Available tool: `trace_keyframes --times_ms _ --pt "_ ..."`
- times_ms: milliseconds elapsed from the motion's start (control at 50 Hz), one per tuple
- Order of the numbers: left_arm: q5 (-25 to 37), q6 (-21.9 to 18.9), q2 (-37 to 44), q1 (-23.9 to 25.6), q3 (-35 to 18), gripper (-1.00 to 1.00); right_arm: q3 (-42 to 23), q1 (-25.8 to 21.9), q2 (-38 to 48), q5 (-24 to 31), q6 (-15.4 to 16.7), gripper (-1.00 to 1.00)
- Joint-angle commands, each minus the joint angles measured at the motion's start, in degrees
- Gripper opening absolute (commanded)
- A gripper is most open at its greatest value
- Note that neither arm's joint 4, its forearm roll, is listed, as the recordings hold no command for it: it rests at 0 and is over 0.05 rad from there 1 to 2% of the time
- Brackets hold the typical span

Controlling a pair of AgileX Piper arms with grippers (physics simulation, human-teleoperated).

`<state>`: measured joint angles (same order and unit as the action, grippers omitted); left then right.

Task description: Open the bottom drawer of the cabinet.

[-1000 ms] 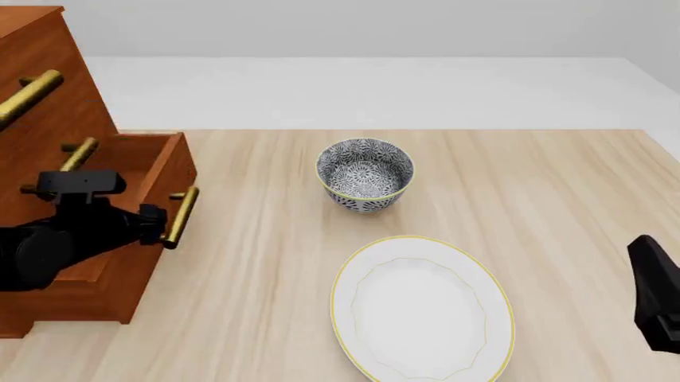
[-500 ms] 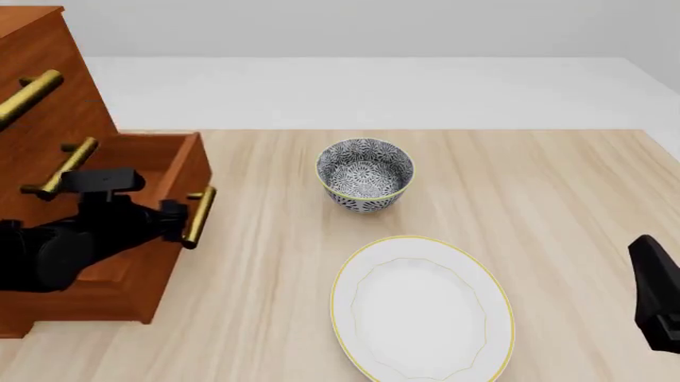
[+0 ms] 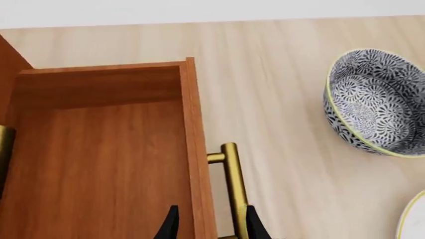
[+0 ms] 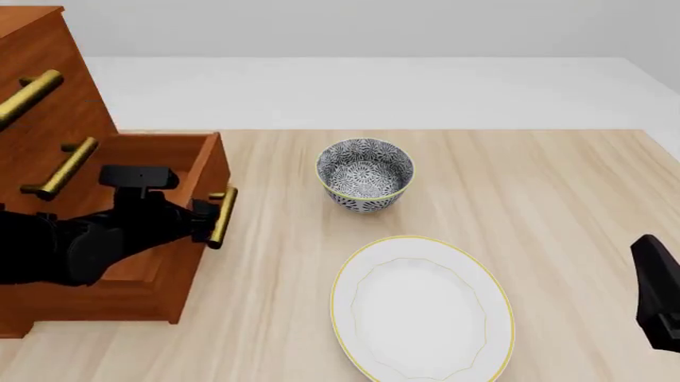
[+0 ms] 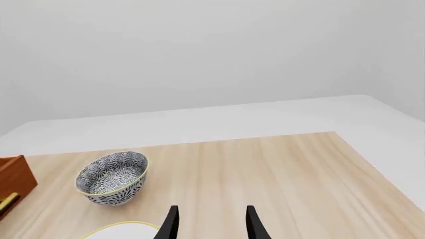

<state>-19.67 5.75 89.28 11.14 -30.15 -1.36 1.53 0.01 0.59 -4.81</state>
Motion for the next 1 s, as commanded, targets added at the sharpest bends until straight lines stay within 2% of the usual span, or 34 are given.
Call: trace_keyframes --times_ms 20,1000 --pt "1.04 -0.22 4.38 1.83 -0.92 1.0 0.21 0.26 0.0 -0.24 -0.17 1.0" --pt "2.28 -0.03 5.25 6.7 -3.24 1.0 -0.39 1.1 0.0 0.25 -0.19 1.0"
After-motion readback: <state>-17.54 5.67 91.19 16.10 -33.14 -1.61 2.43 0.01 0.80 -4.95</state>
